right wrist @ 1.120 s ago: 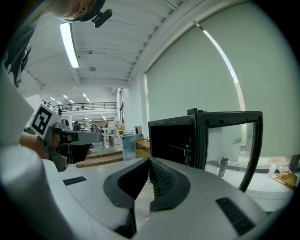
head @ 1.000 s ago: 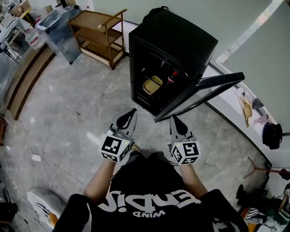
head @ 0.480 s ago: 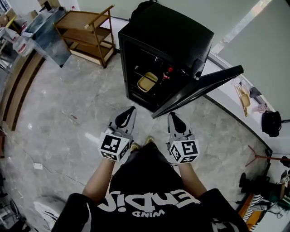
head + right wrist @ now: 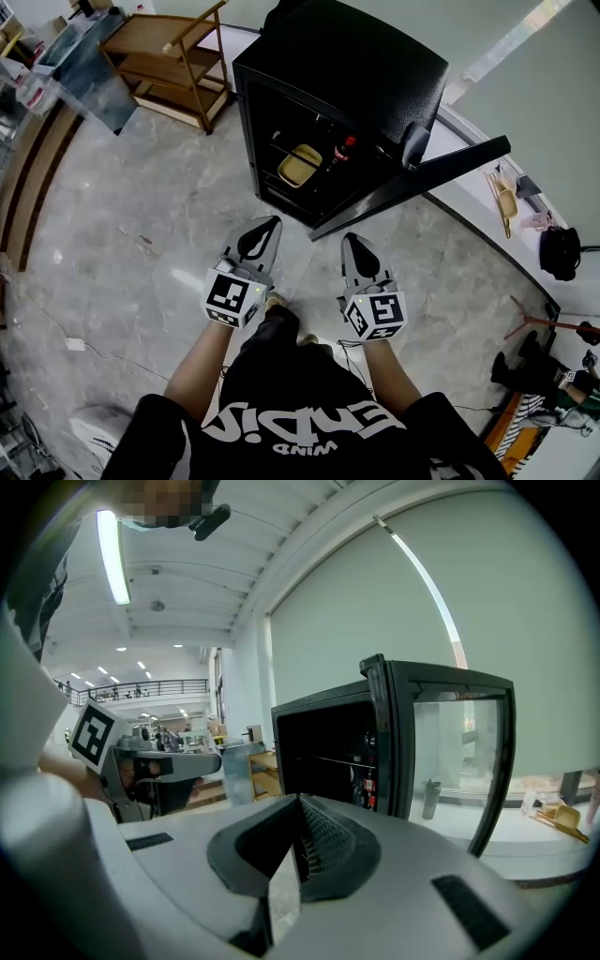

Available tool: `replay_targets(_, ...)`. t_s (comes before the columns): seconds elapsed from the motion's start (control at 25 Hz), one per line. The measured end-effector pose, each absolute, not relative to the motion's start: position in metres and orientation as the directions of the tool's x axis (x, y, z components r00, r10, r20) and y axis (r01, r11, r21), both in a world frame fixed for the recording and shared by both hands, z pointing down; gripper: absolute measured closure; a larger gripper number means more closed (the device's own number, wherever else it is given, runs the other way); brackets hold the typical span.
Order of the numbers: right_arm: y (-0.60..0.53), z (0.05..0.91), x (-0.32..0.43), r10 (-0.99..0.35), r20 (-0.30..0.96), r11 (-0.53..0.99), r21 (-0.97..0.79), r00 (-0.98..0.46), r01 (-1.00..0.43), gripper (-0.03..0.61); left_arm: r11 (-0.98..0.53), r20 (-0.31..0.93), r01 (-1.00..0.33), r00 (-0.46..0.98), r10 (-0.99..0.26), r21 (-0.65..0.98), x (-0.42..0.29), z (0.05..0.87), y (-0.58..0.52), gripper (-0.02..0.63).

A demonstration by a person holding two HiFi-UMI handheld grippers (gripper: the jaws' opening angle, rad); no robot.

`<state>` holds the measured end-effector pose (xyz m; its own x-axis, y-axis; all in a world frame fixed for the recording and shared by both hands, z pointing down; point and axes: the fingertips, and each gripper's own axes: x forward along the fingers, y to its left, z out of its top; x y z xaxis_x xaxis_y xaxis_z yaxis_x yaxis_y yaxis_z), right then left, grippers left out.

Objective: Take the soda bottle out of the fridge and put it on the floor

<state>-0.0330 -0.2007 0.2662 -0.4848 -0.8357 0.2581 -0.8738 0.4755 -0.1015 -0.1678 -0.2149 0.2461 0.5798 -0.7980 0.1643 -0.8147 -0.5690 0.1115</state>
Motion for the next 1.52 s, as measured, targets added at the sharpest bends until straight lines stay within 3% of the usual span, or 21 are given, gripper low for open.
replay_targets(0.48,-0.195,0.275,-0.020,-0.835,0.268,0.469,-0.108,-0.480,-0.876,0.554,-0.585,0.168,-0.800,0.600,-0.783,0.130,-0.154,0.262,-0.227,0.606)
replay_targets(1.24,-0.183,0.379,0.001,-0.883,0.188,0.418,-0.096,-0.429,-0.903,0.554,-0.604,0.074,-0.787,0.615,-0.785,0.126,-0.107,0.355,-0.254,0.601)
replay_targets(1.28,-0.182,0.379,0.002,-0.883,0.188,0.420,-0.095,-0.431,-0.902,0.554,-0.605,0.079,-0.784,0.618,-0.782,0.138,-0.106,0.358,-0.254,0.576)
replay_targets(1.44,-0.181,0.379,0.005,-0.882,0.187,0.420,-0.097,-0.431,-0.902,0.554,-0.594,0.090,-0.789,0.610,-0.787,0.156,-0.103,0.367,-0.262,0.282)
replay_targets(1.52,-0.181,0.381,0.006,-0.884,0.188,0.416,-0.103,-0.429,-0.903,0.554,-0.583,0.093,-0.799,0.598,-0.796,0.146,-0.103,0.369,-0.266,0.239)
